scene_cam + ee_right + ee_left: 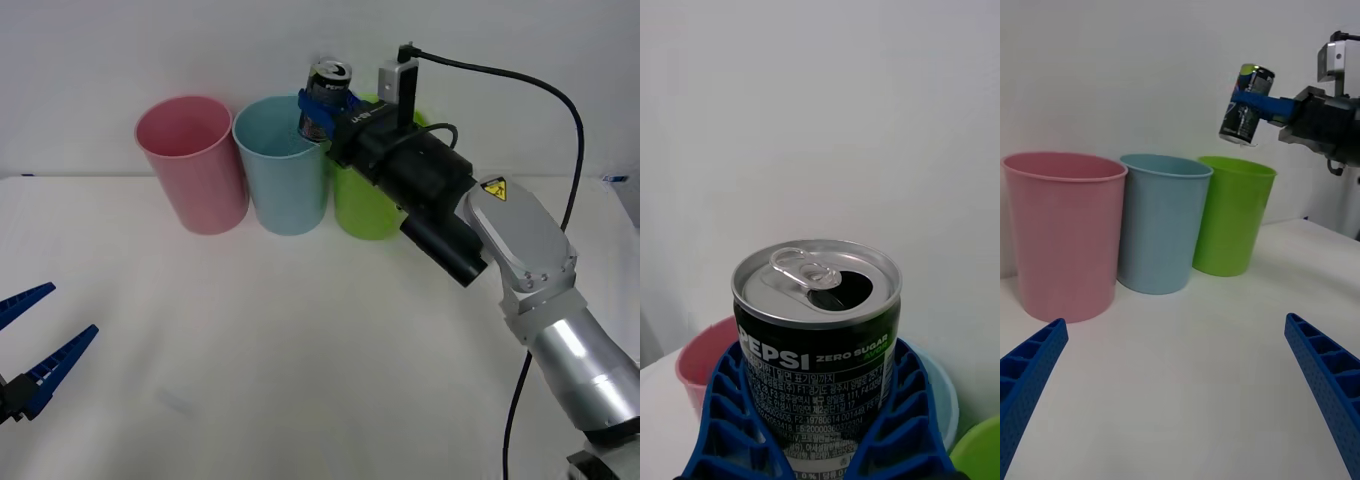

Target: Grasp the object on the table and drop it into the matching bin: aluminum can to the light blue bin, PET bottle to the pink bin.

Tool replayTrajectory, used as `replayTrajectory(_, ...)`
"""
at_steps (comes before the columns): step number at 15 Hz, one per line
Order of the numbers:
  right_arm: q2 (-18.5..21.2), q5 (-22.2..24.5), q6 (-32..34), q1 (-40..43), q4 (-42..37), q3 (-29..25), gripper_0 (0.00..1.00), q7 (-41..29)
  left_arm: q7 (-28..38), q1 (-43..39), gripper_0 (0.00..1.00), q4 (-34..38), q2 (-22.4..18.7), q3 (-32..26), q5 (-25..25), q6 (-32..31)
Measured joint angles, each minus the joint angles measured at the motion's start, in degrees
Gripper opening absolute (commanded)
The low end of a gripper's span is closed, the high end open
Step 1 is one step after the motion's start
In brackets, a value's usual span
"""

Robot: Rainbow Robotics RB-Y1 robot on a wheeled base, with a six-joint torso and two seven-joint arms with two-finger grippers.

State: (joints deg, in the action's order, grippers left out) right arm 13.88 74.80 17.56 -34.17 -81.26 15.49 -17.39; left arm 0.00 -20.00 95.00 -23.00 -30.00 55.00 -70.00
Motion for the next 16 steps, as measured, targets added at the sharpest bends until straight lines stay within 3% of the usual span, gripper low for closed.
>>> replayTrajectory(9,-10.3,1.7,-10.5,-15.9,21.7,-0.1,0.0,1.9,0.0,0.0,1.0,0.0,0.0,0.0,0.0,0.0)
replayTrajectory(16,-11.6,2.1,-13.0,-18.2,24.3,-0.1,0.0,4.7,0.0,0.0,1.0,0.0,0.0,0.0,0.0,0.0)
